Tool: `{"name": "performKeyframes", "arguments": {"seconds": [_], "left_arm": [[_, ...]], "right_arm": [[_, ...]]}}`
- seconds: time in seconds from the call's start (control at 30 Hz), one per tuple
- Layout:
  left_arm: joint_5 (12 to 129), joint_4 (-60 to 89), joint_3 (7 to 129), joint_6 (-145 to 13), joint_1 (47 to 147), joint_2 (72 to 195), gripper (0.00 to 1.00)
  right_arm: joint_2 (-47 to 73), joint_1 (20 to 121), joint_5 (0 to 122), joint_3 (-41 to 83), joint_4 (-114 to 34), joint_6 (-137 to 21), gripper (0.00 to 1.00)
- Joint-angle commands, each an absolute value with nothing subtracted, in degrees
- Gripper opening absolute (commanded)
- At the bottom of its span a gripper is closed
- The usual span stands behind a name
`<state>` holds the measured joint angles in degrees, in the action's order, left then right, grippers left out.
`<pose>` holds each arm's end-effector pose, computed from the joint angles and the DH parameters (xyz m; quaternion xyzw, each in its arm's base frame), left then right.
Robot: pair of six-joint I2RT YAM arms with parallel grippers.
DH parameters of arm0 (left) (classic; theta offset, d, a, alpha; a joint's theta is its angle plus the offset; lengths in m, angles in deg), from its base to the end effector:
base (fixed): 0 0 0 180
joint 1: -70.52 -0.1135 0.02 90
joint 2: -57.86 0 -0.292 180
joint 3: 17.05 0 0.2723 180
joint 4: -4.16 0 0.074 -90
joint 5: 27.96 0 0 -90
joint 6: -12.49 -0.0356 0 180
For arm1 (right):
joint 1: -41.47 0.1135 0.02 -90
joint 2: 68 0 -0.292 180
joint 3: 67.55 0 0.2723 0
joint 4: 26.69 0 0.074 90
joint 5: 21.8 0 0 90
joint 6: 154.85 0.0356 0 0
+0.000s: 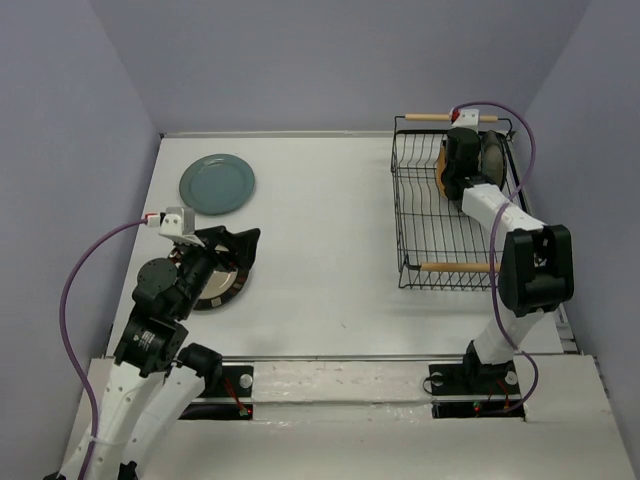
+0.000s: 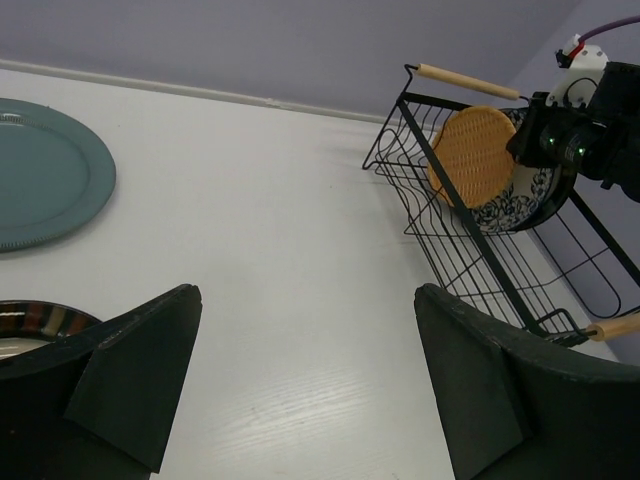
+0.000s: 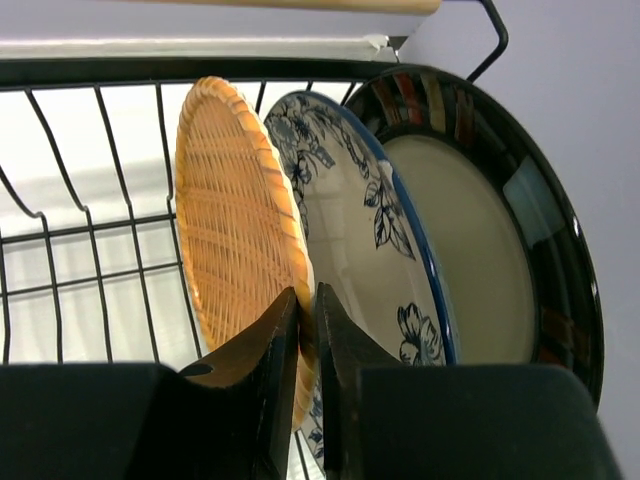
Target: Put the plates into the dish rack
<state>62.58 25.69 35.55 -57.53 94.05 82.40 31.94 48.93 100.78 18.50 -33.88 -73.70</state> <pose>0.0948 -0.0417 0.3753 0.0241 0.6653 -0.2795 0.6919 0.4306 0.0371 0.2983 0.0448 0.8059 -0.2378 0.5403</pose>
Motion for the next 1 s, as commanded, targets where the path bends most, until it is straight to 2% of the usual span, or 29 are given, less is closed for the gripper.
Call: {"name": "performKeyframes", "arguments": {"seconds": [0.0, 0.13, 0.3, 0.57, 0.97], "left_arm": [[62.7, 22.7, 35.5, -58.2, 93.8, 83.2, 0.99], [62.7, 22.7, 35.5, -58.2, 93.5, 83.4, 0.99], [63.3, 22.3, 35.4, -58.1, 93.4, 83.7, 0.99], [63.5, 22.3, 35.3, -58.0, 93.0, 83.5, 0.99], [63.5, 22.4, 35.3, -57.9, 92.9, 83.1, 0.99]], "right_arm": [[34.3, 48.5, 99.6, 23.2, -29.8, -75.0, 0.18], [34.3, 48.5, 100.2, 23.7, -29.6, -74.4, 0.22], [32.8, 48.5, 99.7, 23.0, -29.5, -73.9, 0.35], [27.9, 48.5, 98.2, 21.9, -31.1, -72.3, 0.48], [23.0, 49.1, 91.1, 23.1, -36.6, -66.8, 0.50]]}}
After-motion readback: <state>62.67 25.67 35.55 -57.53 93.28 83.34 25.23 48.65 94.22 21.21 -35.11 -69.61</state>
